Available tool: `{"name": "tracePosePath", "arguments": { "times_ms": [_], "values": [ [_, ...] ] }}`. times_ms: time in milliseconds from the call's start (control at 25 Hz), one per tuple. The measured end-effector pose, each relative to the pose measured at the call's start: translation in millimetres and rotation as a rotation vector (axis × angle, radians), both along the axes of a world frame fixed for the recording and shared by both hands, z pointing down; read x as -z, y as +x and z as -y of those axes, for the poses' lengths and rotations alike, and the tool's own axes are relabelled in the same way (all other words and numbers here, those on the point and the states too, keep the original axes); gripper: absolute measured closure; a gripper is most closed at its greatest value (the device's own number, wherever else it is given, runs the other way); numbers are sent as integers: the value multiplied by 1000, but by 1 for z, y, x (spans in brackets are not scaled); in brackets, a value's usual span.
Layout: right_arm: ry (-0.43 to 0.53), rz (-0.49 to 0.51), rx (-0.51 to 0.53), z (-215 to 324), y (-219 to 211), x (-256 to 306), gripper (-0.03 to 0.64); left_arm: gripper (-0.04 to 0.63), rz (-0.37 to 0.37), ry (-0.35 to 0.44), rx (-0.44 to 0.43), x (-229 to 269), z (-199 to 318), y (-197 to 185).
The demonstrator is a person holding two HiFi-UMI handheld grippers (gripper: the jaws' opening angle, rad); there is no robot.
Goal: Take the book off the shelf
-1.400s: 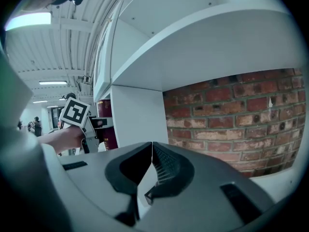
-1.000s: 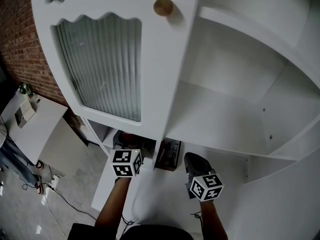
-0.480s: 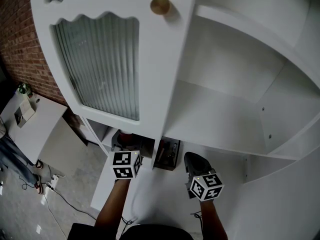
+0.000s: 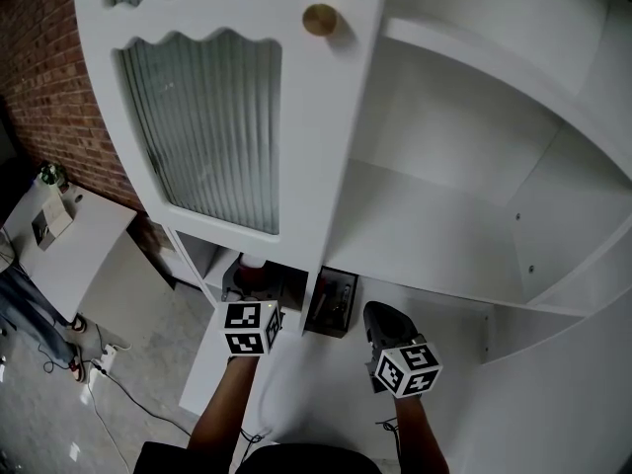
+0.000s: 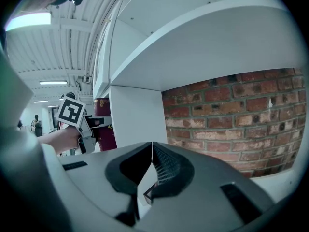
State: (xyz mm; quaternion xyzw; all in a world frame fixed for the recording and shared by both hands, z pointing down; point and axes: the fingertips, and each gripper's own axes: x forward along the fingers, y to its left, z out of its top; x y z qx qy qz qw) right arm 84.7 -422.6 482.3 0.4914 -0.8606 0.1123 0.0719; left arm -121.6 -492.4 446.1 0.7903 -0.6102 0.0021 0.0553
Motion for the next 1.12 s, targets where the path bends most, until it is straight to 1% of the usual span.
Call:
{"name": "tracePosePath", "arguments": {
  "times_ms": [480,1120],
  "values": [
    [19,3,33,-15,-13,9,597,357,-2,-9,4,1,-27,-4],
    [42,12,72,-53,-36,17,597,357,-7,0,6,5,-73,-15]
  ]
}}
